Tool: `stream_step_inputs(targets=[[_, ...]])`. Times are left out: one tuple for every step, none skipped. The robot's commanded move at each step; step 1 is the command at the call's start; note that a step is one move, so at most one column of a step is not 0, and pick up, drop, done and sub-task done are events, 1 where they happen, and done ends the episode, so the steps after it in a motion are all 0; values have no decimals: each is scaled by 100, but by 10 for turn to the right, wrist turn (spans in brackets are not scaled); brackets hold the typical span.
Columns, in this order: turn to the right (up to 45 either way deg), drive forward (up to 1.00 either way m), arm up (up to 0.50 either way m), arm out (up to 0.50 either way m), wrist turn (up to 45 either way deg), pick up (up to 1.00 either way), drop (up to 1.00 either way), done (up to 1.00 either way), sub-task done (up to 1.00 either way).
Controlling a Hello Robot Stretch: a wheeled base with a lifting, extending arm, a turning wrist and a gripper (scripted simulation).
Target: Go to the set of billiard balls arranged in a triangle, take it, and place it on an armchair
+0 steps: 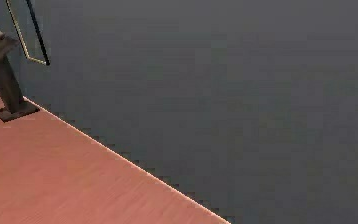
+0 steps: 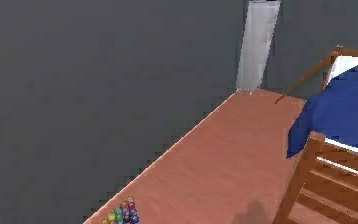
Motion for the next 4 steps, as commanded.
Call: stream_step_inputs(targets=[[-180, 0, 0, 0, 0, 0, 0, 0, 0], [0, 0, 10, 0, 0, 0, 0, 0, 0], [0, 0, 0, 50, 0, 0, 0, 0, 0], [0, 0, 0, 0, 450, 0, 0, 0, 0]])
